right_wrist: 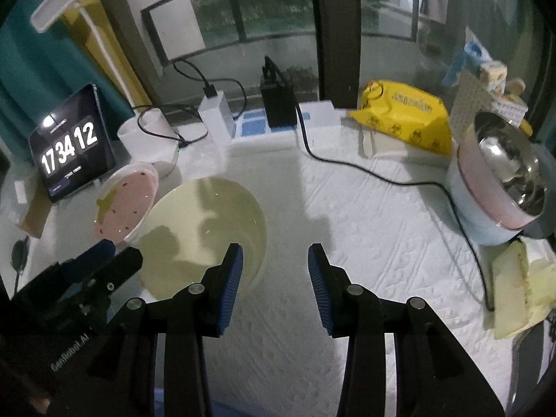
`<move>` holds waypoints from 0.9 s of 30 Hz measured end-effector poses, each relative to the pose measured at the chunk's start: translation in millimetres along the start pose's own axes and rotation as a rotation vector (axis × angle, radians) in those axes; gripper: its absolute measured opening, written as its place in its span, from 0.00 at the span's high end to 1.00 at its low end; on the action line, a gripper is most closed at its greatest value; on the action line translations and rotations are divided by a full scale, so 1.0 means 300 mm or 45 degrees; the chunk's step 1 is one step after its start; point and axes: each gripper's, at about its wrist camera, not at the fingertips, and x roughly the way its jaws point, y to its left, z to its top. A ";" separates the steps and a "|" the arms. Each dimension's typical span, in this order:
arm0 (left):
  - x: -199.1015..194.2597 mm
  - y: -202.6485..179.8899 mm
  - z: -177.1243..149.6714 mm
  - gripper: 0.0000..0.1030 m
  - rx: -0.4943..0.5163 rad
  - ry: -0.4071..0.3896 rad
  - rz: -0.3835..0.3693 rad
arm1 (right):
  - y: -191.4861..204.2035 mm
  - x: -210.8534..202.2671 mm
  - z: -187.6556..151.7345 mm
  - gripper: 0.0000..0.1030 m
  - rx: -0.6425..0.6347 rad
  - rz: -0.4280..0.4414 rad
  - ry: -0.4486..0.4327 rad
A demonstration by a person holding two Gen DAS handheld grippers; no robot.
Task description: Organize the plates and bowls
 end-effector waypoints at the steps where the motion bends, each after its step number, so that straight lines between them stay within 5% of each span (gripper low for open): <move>1: 0.009 -0.004 0.000 0.55 0.004 0.012 -0.002 | 0.000 0.010 0.002 0.60 0.013 0.004 0.013; 13: 0.089 -0.023 -0.001 0.55 0.032 0.119 0.011 | 0.028 0.094 0.015 0.61 0.035 0.039 0.113; 24: 0.112 -0.029 0.001 0.56 0.048 0.118 0.005 | 0.037 0.139 0.005 0.79 0.018 0.019 0.135; 27: 0.108 -0.042 -0.002 0.64 0.071 0.111 -0.011 | 0.045 0.136 0.001 0.80 0.000 0.005 0.113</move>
